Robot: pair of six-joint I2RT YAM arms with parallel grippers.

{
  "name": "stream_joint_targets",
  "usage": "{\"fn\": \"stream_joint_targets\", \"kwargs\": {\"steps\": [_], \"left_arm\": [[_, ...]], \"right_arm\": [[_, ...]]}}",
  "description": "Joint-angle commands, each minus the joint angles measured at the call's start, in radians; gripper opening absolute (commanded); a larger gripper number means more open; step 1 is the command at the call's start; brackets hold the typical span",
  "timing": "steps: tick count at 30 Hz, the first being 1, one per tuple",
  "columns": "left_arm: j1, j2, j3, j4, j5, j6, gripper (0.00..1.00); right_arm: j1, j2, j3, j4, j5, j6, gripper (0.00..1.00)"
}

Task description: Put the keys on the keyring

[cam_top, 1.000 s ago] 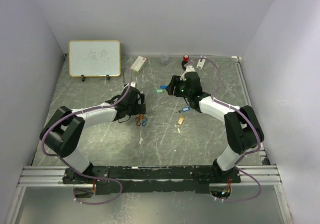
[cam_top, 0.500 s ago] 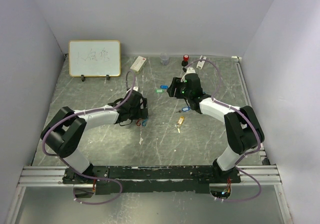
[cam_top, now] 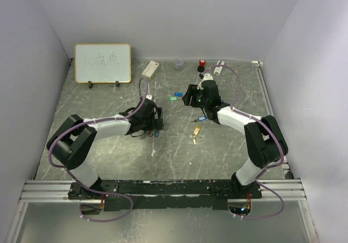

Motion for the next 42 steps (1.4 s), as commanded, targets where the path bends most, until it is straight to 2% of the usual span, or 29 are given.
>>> {"fn": "stream_joint_targets", "kwargs": {"steps": [1,16,22,37,42], "left_arm": [[-0.007,0.032,0.009,0.036,0.035,-0.009,0.97],[-0.004,0.124,0.121,0.082,0.051,0.04,0.98],[-0.002,0.117,0.114,0.141,0.084,0.054,0.98],[0.012,0.057,0.076,0.1,0.025,0.082,0.96],[0.019,0.05,0.057,0.102,0.023,0.089,0.92]], "right_arm": [[-0.006,-0.03,-0.01,0.017,0.016,-0.005,0.57],[-0.015,-0.039,-0.019,0.009,0.023,-0.008,0.57],[-0.017,-0.037,-0.02,0.009,0.022,-0.009,0.57],[-0.017,-0.043,-0.022,0.012,0.016,-0.008,0.57],[-0.018,-0.047,-0.024,0.011,0.02,-0.011,0.57]]}}
